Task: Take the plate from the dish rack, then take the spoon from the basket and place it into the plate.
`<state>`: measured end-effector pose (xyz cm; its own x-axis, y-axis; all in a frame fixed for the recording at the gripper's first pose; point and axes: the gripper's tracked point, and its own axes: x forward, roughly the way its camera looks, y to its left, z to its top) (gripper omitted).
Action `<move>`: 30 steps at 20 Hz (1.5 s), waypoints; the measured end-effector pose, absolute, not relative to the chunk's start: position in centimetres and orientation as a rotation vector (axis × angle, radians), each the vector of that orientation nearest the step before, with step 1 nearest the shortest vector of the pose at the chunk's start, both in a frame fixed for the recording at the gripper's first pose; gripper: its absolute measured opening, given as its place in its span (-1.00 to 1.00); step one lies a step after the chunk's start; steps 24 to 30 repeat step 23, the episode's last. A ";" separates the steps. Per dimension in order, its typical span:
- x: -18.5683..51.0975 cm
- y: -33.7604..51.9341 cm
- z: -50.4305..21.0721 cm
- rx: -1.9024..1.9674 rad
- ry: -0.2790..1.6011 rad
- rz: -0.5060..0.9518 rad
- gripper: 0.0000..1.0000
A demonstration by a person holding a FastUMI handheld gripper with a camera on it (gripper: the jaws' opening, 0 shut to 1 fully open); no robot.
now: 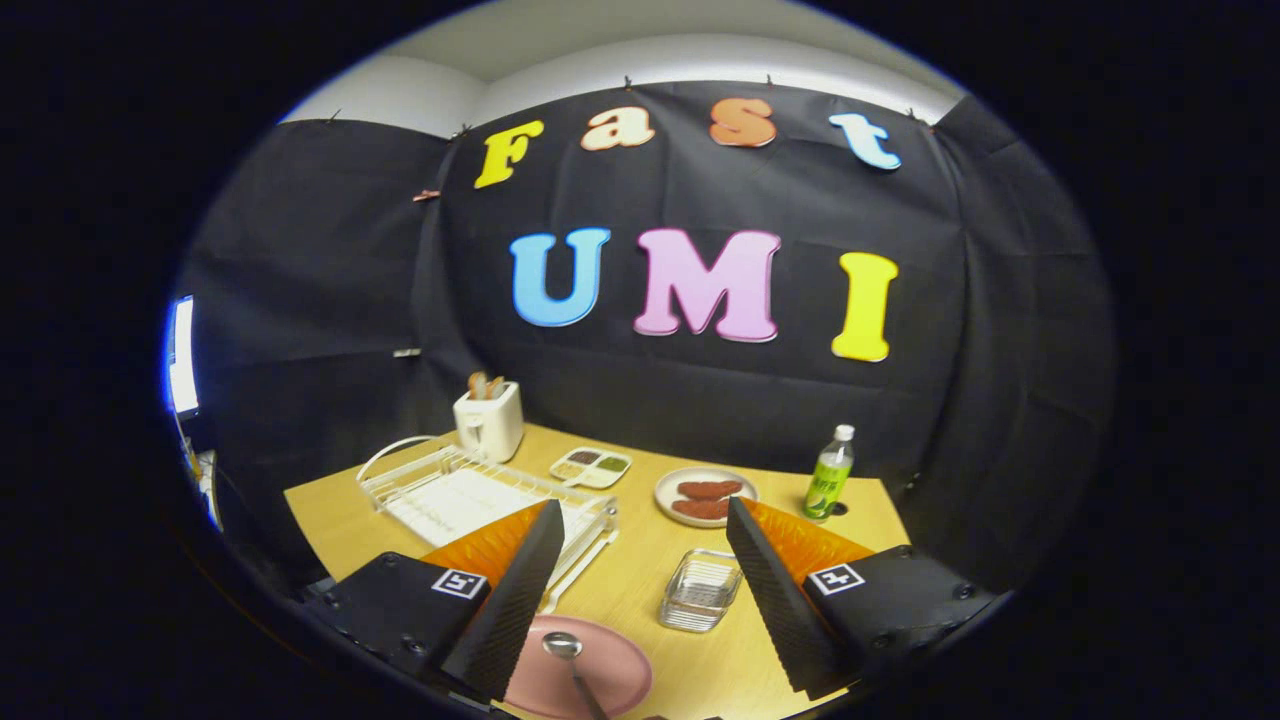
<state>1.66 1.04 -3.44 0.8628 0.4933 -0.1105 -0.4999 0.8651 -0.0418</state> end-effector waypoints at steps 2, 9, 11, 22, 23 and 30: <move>1.3 -0.4 -0.5 -0.048 0.054 0.426 1.00; -2.0 -4.6 6.7 0.010 -0.066 0.152 0.99; -2.6 -4.7 7.2 0.041 -0.074 0.110 1.00; -2.5 -1.3 5.6 0.044 -0.031 0.090 0.99; -2.5 -0.8 5.5 0.044 -0.030 0.101 0.99; -2.5 -0.8 5.5 0.044 -0.030 0.101 0.99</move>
